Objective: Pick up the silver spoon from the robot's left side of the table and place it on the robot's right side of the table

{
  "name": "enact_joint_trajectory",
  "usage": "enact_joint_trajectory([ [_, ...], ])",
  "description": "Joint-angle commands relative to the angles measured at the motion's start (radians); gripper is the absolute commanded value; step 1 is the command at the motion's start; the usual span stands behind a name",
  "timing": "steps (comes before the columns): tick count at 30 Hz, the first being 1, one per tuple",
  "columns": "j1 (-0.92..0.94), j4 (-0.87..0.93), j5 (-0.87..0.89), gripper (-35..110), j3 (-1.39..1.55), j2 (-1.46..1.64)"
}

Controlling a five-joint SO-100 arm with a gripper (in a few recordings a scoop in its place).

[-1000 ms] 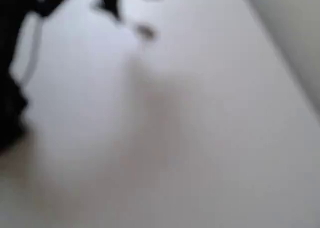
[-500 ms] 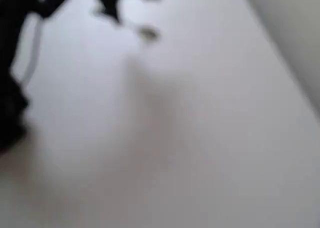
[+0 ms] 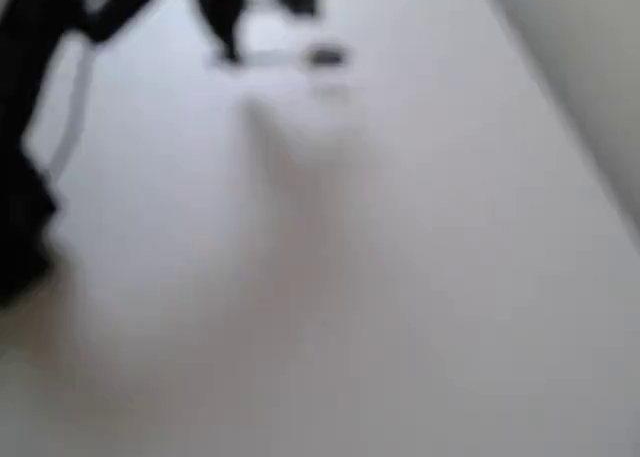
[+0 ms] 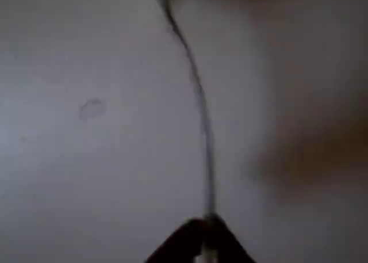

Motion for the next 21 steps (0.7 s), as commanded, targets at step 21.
enact_joint_trajectory([
  [21, 0.215, 0.014, -0.032, -2, -0.044, 0.252],
])
